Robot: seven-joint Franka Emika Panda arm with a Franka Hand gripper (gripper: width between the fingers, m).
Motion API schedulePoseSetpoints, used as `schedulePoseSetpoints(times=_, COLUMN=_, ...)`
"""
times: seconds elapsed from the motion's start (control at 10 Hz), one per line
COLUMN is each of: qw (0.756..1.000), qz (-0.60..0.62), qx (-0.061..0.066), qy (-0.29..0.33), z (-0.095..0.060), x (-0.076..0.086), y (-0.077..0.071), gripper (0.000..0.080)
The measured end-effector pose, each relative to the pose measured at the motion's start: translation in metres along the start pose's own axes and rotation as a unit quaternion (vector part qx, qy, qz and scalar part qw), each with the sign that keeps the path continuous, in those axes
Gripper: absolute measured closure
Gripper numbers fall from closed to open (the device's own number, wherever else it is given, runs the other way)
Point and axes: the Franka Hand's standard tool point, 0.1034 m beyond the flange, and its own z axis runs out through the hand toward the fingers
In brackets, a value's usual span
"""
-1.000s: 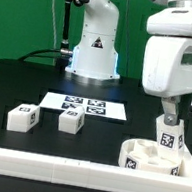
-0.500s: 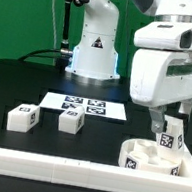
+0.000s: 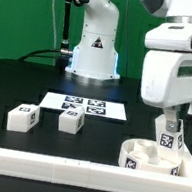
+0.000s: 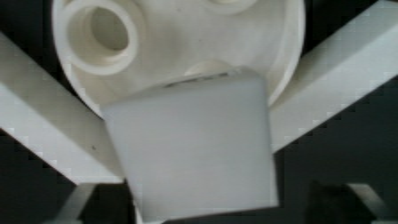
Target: Assemble stool
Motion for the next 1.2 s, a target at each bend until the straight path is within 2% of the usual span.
schedulePoseSetpoints(times=0.1, qw=1.000, qz=0.001, qx=0.000, qy=0.000, z=0.0000, x=-0.0007, y=0.0009, gripper=0.0413)
schedulePoseSetpoints(times=0.2, qw=1.000, qz=0.001, qx=0.000, qy=0.000, z=-0.0001, x=-0.0010, y=0.0013, gripper=0.0595)
schedulePoseSetpoints(times=0.3, qw=1.000, qz=0.001, qx=0.000, qy=0.000, z=0.0000, x=-0.0010, y=0.0013, gripper=0.0722)
schedulePoseSetpoints(times=0.4, qw=1.000, qz=0.010, qx=0.000, qy=0.000, z=0.0000, x=-0.0010, y=0.0013, gripper=0.0722)
schedulePoseSetpoints(times=0.5, qw=1.000, qz=0.018, qx=0.000, qy=0.000, z=-0.0001, x=-0.0010, y=0.0013, gripper=0.0783)
schedulePoseSetpoints(times=0.8, qw=0.994, qz=0.106, qx=0.001, qy=0.000, z=0.0000, x=-0.0007, y=0.0008, gripper=0.0798)
schedulePoseSetpoints(times=1.0, qw=0.994, qz=0.106, qx=0.001, qy=0.000, z=0.0000, x=-0.0008, y=0.0010, gripper=0.0798)
schedulePoseSetpoints(times=1.1, qw=0.995, qz=0.103, qx=0.000, qy=0.000, z=-0.0001, x=-0.0006, y=0.0007, gripper=0.0709)
schedulePoseSetpoints(times=1.2, qw=0.997, qz=0.080, qx=-0.003, qy=-0.002, z=-0.0005, x=0.0014, y=-0.0019, gripper=0.0573)
